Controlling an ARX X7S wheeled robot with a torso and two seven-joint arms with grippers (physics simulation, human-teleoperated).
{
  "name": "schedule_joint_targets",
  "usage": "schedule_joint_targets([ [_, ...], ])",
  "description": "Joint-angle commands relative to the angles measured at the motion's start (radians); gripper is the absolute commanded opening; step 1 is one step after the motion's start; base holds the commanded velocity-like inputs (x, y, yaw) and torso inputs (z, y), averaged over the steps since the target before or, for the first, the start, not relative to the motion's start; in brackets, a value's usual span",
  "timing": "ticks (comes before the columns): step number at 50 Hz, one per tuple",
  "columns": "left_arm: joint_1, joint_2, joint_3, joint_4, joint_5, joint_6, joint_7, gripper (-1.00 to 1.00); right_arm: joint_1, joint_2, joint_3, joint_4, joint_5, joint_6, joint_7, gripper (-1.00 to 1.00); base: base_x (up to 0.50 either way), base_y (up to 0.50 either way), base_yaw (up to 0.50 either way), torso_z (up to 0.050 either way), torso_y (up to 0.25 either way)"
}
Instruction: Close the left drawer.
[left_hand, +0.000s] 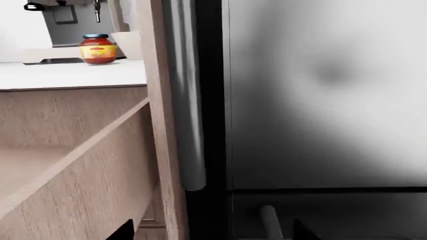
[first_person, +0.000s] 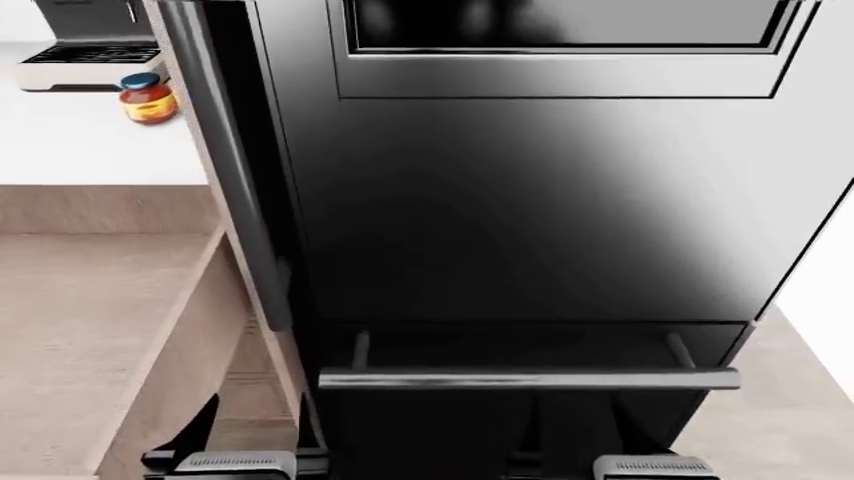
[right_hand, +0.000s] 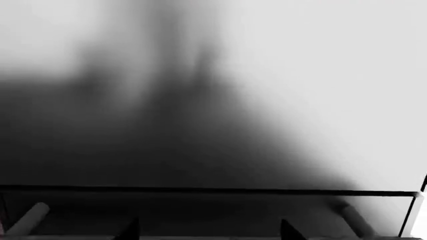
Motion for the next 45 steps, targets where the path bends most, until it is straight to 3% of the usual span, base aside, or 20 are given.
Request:
schedule_joint_targets([
  [1, 0.02, -0.015, 0.009, 0.01, -0.005, 0.015, -0.01, 1.0, -0.018, 0.014, -0.017, -0.016, -0.003, -0.002, 0.022, 1.0, -0.5, 0.0, 0.0, 0.0, 0.0],
  [35, 0.015, -0.035, 0.03, -0.003, -0.018, 0.024, -0.042, 1.0, -0.013, 0.048, -0.051, -0.009, 0.009, -0.003, 0.064, 1.0, -0.5, 0.0, 0.0, 0.0, 0.0],
  [45, 0.015, -0.041, 0.036, -0.004, -0.02, 0.024, -0.051, 1.0, -0.01, 0.054, -0.056, -0.013, 0.019, 0.002, 0.074, 1.0, -0.06, 0.0, 0.0, 0.0, 0.0],
])
